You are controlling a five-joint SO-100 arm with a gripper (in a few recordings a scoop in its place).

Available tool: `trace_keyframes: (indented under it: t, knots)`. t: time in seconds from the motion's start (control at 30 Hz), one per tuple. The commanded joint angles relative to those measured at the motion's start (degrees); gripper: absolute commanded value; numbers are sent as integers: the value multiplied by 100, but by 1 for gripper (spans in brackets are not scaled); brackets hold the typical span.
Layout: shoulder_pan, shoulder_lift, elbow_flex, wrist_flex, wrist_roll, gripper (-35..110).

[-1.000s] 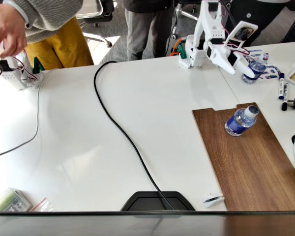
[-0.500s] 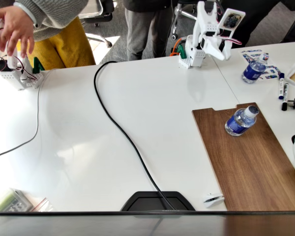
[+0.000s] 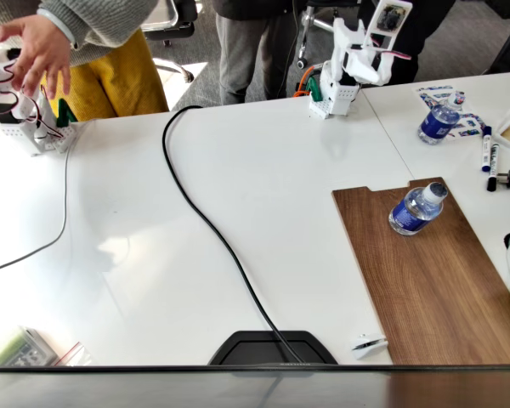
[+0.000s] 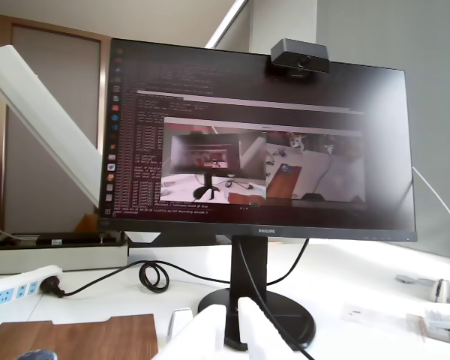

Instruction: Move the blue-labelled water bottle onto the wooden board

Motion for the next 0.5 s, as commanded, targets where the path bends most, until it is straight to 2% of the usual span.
trace_keyframes:
  t: [0.0, 0.1, 0.2, 0.47]
  knots:
    - [132, 571, 123, 220, -70, 0]
    - [149, 1090, 237, 615, -62, 0]
    - [237, 1090, 229, 536, -26, 0]
    - [466, 1090, 642, -290, 26, 0]
